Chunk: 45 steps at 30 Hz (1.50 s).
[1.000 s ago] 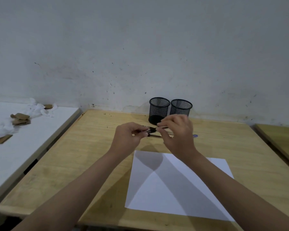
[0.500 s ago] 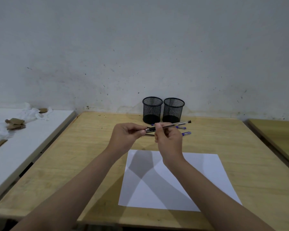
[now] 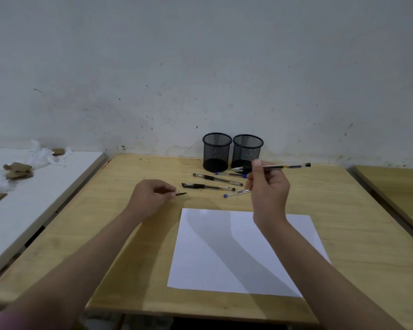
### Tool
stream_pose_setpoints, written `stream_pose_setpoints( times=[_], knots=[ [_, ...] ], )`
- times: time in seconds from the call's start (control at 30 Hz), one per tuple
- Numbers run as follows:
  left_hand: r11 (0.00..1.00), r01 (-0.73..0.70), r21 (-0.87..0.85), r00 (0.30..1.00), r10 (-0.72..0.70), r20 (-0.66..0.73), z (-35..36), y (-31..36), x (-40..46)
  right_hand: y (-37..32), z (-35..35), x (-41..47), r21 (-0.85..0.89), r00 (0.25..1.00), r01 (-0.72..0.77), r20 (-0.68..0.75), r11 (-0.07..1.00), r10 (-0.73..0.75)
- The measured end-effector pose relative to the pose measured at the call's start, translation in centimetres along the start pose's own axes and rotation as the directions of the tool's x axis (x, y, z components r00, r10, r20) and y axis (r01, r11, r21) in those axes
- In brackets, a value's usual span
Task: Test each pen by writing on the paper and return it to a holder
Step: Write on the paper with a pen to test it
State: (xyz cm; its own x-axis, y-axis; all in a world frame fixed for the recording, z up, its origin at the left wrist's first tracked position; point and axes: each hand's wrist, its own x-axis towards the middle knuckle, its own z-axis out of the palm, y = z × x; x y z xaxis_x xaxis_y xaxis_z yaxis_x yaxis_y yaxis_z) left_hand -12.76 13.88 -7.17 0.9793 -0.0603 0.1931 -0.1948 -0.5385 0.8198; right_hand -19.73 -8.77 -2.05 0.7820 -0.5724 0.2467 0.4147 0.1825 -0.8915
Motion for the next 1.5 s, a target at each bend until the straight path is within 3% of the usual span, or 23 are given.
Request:
stream_pose_setpoints(
  times=[0.13, 0.47, 0.53, 0.63, 0.73, 0.8, 1.17, 1.5],
  knots=[
    [0.996, -0.013, 0.089, 0.998, 0.007, 0.065, 2.1, -0.2, 0.6, 0.9, -0.4, -0.6, -0.039, 0.999, -0.044, 0.026, 0.998, 0.045],
    [0.994, -0.085, 0.068, 0.995, 0.082, 0.049, 1.3, -0.7, -0.8, 2.6, 0.2, -1.8, -0.207, 0.981, -0.113, 0.134, 0.972, 0.143],
    [0.974, -0.215, 0.069, 0.972, 0.206, 0.116, 0.1, -0.6, -2.7, 3.1, 0.8, -2.1, -0.255, 0.972, -0.138, 0.152, 0.957, 0.18],
    [0.904, -0.396, 0.159, 0.885, 0.33, 0.329, -1.2, -0.6, -5.3, 4.1, 2.0, -2.4, -0.35, 0.943, -0.186, 0.197, 0.918, 0.266],
    [0.805, -0.469, 0.363, 0.818, 0.239, 0.524, -1.4, -1.4, -6.5, 5.5, 3.7, -2.6, -0.42, 0.903, -0.259, 0.213, 0.87, 0.372],
    [0.735, -0.493, 0.467, 0.803, 0.177, 0.569, -1.1, -1.8, -6.8, 6.4, 4.6, -2.6, -0.444, 0.895, -0.265, 0.217, 0.856, 0.39],
    [0.739, -0.411, 0.533, 0.863, 0.127, 0.49, -0.8, -1.8, -7.6, 8.8, 5.0, -2.7, -0.515, 0.943, -0.053, 0.257, 0.856, 0.213],
    [0.766, -0.39, 0.511, 0.871, 0.127, 0.474, -0.8, -1.7, -7.4, 9.5, 5.2, -2.5, -0.533, 0.925, -0.01, 0.317, 0.846, 0.21]
  ],
)
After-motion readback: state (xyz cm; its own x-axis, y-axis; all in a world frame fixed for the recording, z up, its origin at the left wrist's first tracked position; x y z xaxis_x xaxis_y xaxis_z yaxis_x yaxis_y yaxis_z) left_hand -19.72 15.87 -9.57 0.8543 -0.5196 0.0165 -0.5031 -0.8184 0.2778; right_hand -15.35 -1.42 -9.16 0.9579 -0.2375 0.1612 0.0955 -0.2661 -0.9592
